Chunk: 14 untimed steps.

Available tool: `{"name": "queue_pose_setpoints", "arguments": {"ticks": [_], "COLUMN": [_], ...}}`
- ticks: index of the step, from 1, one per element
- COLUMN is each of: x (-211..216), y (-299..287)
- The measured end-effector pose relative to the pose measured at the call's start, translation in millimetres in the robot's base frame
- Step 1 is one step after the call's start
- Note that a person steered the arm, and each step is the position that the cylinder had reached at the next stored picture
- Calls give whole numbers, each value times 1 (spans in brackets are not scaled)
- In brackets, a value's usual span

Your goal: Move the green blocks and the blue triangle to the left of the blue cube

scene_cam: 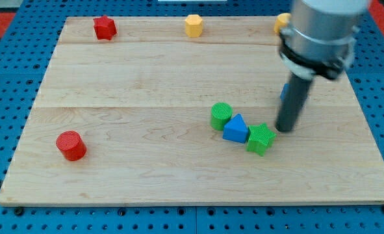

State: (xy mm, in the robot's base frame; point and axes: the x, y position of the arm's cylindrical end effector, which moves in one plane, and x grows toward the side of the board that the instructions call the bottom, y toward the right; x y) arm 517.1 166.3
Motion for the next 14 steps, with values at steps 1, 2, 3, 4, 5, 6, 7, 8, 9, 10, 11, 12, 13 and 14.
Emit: {"name": "queue_pose_setpoints", "arguments": {"ticks": [1,2,3,4,5,6,7,8,9,10,11,12,13,14], "x": [38,28,-2,-26,-66,-72,-68,-53,-52,-69,-71,-77,-94,-107], "y": [0,-51,-90,-98,-102,-98,-102,-140,-195,-212,-207,-202,-192,-182]}}
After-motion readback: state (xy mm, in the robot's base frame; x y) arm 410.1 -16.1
